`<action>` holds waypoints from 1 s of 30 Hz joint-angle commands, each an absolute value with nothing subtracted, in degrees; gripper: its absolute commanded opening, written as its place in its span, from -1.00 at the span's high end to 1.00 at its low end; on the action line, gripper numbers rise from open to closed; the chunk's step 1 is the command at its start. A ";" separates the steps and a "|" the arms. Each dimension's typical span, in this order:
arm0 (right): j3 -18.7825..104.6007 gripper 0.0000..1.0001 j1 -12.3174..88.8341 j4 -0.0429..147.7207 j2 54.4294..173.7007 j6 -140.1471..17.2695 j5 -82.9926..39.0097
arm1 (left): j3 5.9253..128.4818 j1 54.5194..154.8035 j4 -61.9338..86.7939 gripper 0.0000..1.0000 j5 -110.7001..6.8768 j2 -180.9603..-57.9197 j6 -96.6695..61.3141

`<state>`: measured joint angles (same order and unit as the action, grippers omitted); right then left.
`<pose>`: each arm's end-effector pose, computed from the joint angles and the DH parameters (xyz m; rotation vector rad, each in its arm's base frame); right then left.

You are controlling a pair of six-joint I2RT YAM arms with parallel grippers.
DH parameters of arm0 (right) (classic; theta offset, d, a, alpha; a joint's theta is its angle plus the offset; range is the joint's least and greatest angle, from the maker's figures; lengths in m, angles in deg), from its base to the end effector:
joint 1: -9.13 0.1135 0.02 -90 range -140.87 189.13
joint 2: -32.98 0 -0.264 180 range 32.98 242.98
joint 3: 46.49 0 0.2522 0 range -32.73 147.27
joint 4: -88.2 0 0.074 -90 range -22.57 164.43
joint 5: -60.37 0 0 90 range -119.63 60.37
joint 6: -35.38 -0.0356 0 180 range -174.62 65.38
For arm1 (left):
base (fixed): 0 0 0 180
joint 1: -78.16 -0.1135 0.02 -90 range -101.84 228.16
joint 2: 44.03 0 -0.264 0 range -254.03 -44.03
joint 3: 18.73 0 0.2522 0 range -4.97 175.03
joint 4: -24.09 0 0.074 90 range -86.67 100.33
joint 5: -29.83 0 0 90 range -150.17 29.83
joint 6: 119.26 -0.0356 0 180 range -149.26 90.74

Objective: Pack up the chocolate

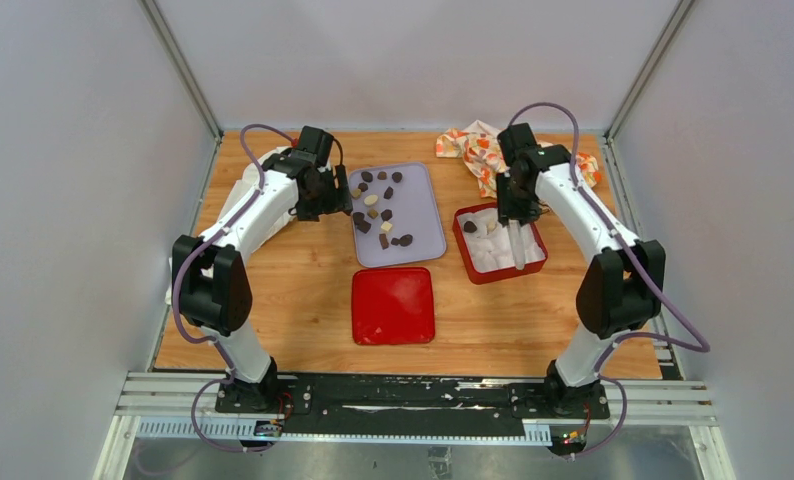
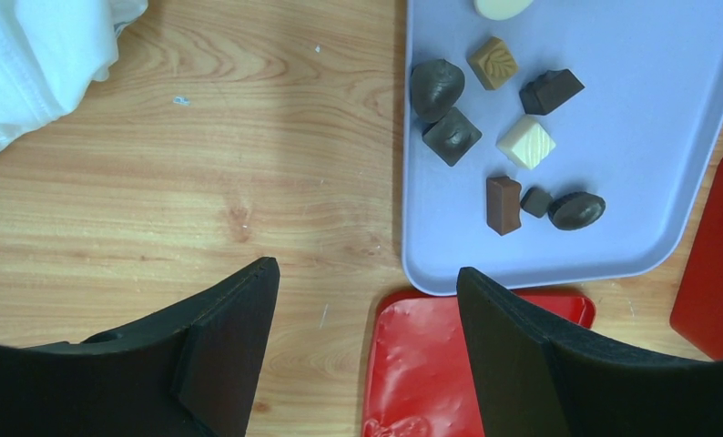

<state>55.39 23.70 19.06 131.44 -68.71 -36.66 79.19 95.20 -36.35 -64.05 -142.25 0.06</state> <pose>0.3452 0.0852 0.2900 0.0244 2.7015 -0.0169 0.3482 -0.1042 0.2779 -0.3056 2.6222 -0.1890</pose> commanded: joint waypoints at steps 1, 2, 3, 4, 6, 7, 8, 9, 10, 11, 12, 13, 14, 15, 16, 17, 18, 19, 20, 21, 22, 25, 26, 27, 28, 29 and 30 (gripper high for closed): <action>59.68 0.19 33.06 17.73 129.34 -67.49 -33.79 | 80.34 94.85 -36.87 -0.54 -65.25 -141.70 -0.12; 60.06 0.19 35.17 17.79 129.77 -67.34 -32.47 | 80.57 94.85 -36.87 -0.54 -65.39 -141.69 -0.23; 60.20 0.19 37.17 17.97 130.62 -67.14 -31.12 | 80.76 94.86 -36.94 -0.54 -65.70 -141.57 -0.38; 60.33 0.19 39.36 18.05 131.37 -66.95 -30.66 | 80.92 94.86 -37.07 -0.54 -66.12 -141.59 -0.47; 60.57 0.19 43.39 18.21 133.09 -66.10 -28.07 | 81.19 94.81 -37.49 -0.54 -67.04 -141.49 -0.79; 60.73 0.18 45.20 18.11 134.02 -65.60 -27.46 | 81.25 94.79 -37.71 -0.54 -67.51 -141.46 -0.97; 60.90 0.13 46.80 17.85 135.00 -65.20 -26.83 | 81.22 94.77 -37.82 -0.54 -67.76 -141.37 -1.10; 61.07 0.09 48.51 17.48 136.02 -64.97 -26.68 | 81.12 94.63 -37.90 -0.54 -67.70 -141.32 -1.22; 61.08 0.08 49.42 17.28 136.94 -64.96 -26.69 | 80.93 94.40 -37.93 -0.54 -67.50 -141.30 -1.15; 60.83 0.07 50.15 17.13 137.92 -65.40 -26.81 | 80.57 94.07 -37.93 -0.54 -67.12 -141.21 -0.99; 60.60 0.07 50.30 17.17 138.39 -65.71 -26.64 | 80.40 93.92 -37.93 -0.54 -66.88 -141.10 -0.86; 60.27 0.07 50.47 17.35 139.05 -66.04 -25.98 | 80.14 93.71 -37.93 -0.54 -66.64 -140.96 -0.68; 60.11 0.07 50.44 17.28 139.80 -66.40 -25.57 | 79.97 93.57 -37.93 -0.54 -66.52 -140.89 -0.54; 60.08 0.07 50.51 17.17 140.78 -66.57 -25.25 | 79.82 93.50 -37.93 -0.54 -66.50 -140.78 -0.59; 60.04 0.07 50.64 17.02 141.21 -66.59 -24.95 | 79.74 93.46 -37.93 -0.55 -66.50 -140.70 -0.72; 60.16 0.07 50.72 16.90 141.96 -66.64 -25.08 | 79.64 93.46 -37.95 -0.55 -66.50 -140.57 -0.84; 60.22 0.06 50.83 16.87 142.30 -66.59 -25.09 | 79.62 93.46 -37.93 -0.55 -66.54 -140.46 -0.91; 60.35 0.05 50.97 16.80 142.84 -66.51 -25.16 | 79.64 93.40 -37.93 -0.55 -66.59 -140.43 -0.99; 60.53 0.03 51.10 16.72 143.33 -66.60 -25.28 | 79.60 93.38 -37.93 -0.55 -66.59 -140.38 -1.10; 60.70 0.02 51.15 16.55 143.84 -66.65 -25.44 | 79.64 93.37 -37.93 -0.55 -66.59 -140.36 -1.17; 61.13 0.01 51.30 16.20 144.50 -66.60 -25.68 | 79.52 93.37 -37.93 -0.55 -66.59 -140.23 -1.21; 62.20 0.01 51.49 15.58 146.65 -66.93 -26.47 | 79.34 93.37 -37.93 -0.55 -66.50 -139.98 -1.38; 62.60 0.01 51.63 15.40 147.16 -67.16 -26.91 | 79.30 93.37 -37.91 -0.55 -66.50 -139.93 -1.52; 63.04 0.01 51.74 15.31 147.77 -67.38 -27.51 | 79.24 93.37 -37.92 -0.55 -66.58 -139.89 -1.56; 63.57 0.00 51.76 15.17 148.36 -67.64 -28.27 | 79.23 93.37 -37.90 -0.55 -66.63 -139.82 -1.69; 64.00 0.00 51.80 14.97 148.84 -68.07 -29.11 | 79.23 93.37 -37.92 -0.55 -66.67 -139.77 -1.78; 64.60 0.00 51.76 14.75 149.44 -68.41 -29.49 | 79.23 93.37 -38.00 -0.55 -66.74 -139.75 -1.83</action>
<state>61.58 50.85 17.51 147.68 -66.98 -26.69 79.54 93.71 -37.00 -66.04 -141.88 -0.64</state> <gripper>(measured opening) 0.501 0.774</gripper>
